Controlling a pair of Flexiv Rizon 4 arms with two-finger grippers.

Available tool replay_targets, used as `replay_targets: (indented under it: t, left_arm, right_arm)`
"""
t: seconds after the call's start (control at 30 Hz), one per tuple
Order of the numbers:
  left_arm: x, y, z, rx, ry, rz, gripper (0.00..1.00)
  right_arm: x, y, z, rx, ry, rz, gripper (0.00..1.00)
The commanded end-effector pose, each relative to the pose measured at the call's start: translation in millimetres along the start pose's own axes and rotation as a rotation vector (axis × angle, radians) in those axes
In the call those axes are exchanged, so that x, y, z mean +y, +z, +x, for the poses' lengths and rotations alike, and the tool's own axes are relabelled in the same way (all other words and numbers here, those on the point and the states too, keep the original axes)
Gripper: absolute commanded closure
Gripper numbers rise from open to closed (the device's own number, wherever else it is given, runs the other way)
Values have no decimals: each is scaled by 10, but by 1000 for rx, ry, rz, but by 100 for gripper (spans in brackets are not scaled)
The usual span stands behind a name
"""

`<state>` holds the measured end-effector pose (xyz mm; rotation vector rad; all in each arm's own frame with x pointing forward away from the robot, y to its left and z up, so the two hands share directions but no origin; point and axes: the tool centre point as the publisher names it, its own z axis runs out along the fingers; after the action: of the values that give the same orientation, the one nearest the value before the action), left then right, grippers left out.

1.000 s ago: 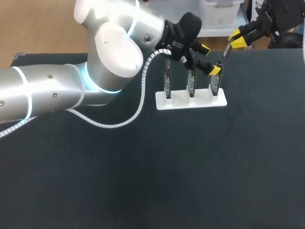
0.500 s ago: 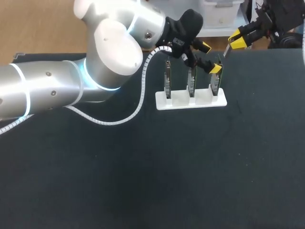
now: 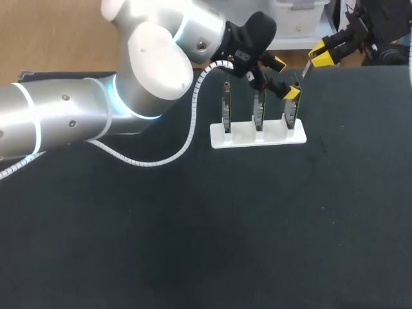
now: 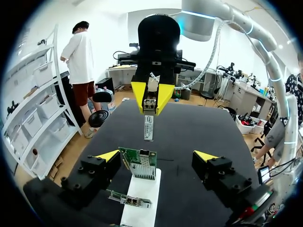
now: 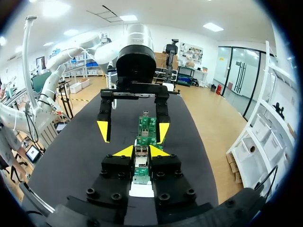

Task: Pick up the optical module with the left hand, and insert it into the network port with the right hand.

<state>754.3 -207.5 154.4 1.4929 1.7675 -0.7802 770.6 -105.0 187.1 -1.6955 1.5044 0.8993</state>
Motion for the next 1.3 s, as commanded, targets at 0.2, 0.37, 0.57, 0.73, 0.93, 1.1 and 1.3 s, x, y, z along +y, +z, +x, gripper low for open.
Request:
replay_targets:
  t: [0.2,0.37,0.57,0.73,0.93,1.1,1.3]
  left_arm:
    - [-2,4,-13,8,-3,3,0]
    - [2,3,-9,8,-5,2,0]
    - [15,0,-27,9,-1,0,0]
    - [22,-2,-32,9,1,-2,0]
    - [25,-2,-41,3,3,1,0]
    - [10,-8,-66,-17,9,6,0]
    - [10,-8,-66,-17,9,6,0]
  right_arm:
    - [52,-1,-8,4,0,10,100]
    - [56,-4,-11,5,-1,10,100]
    - [60,-6,-11,6,-1,9,100]
    - [62,-6,-10,4,0,9,100]
    - [65,-1,-5,3,2,6,100]
    - [64,1,-5,4,2,6,100]
    - [65,6,-5,4,3,5,100]
